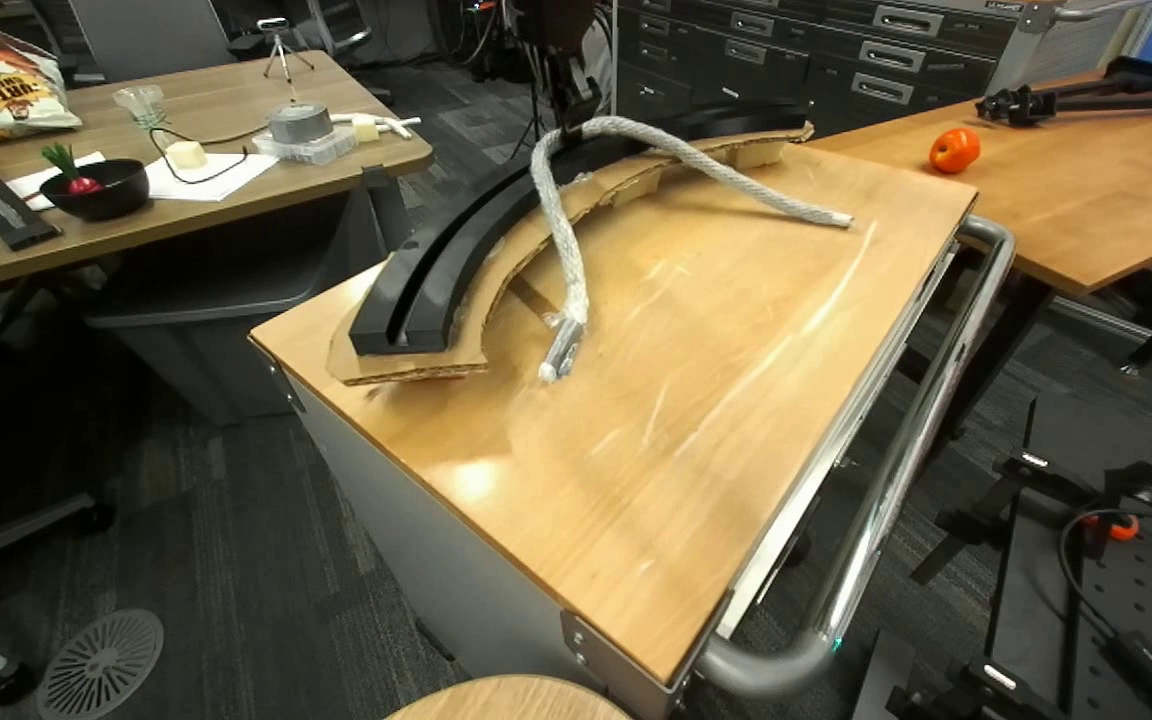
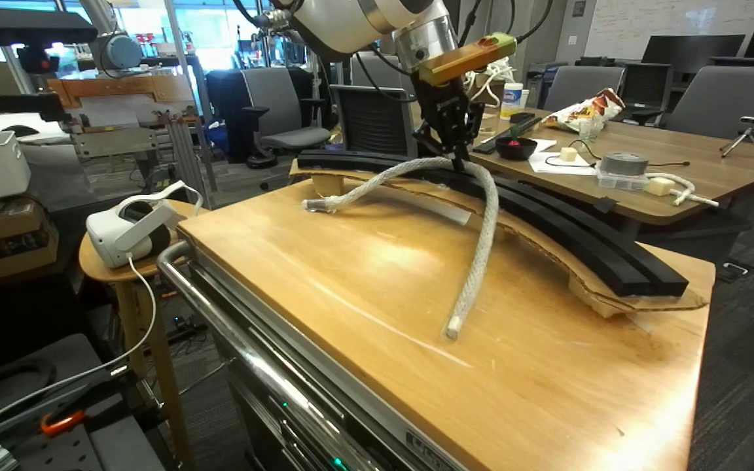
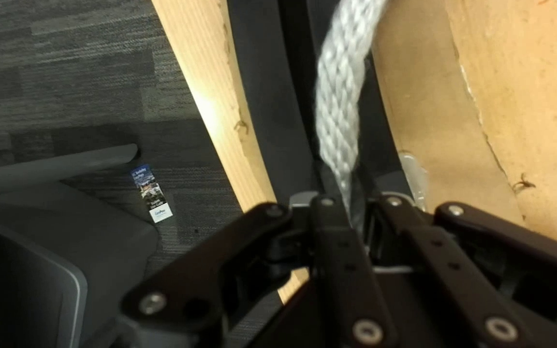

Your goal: Put the white rope on the black board

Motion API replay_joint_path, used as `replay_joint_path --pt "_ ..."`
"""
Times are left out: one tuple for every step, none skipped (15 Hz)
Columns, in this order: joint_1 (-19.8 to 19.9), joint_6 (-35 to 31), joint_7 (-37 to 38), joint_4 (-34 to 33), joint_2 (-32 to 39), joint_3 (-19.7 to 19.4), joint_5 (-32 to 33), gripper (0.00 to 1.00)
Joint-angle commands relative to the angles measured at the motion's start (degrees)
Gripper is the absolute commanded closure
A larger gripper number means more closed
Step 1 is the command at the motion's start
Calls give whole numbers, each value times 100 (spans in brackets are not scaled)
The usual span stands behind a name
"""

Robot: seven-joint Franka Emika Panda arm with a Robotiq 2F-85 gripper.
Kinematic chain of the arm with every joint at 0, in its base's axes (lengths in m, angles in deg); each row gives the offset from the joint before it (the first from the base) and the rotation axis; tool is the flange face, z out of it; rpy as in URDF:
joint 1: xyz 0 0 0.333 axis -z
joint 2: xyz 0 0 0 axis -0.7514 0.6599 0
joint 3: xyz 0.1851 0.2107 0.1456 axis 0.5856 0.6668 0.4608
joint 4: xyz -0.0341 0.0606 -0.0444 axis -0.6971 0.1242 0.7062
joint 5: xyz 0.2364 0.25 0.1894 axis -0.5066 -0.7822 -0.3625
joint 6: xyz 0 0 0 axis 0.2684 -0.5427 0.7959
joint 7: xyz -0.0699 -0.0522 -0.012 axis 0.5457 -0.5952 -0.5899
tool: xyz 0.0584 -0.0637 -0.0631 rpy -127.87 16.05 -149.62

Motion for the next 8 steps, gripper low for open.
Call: replay_joint_path --pt "86 555 -588 -704 326 172 -487 97" --pt "72 647 -649 -800 373 170 -553 97" --pt "62 746 -719 -885 420 171 -610 97" --pt "50 827 -754 -963 462 162 -641 97" --pt "34 880 -764 -1018 493 147 -644 97" --pt "31 902 -779 -1047 513 137 -648 79" --pt "23 908 -770 -1064 526 118 -622 63" --pt "27 905 -766 -1071 531 111 -617 56"
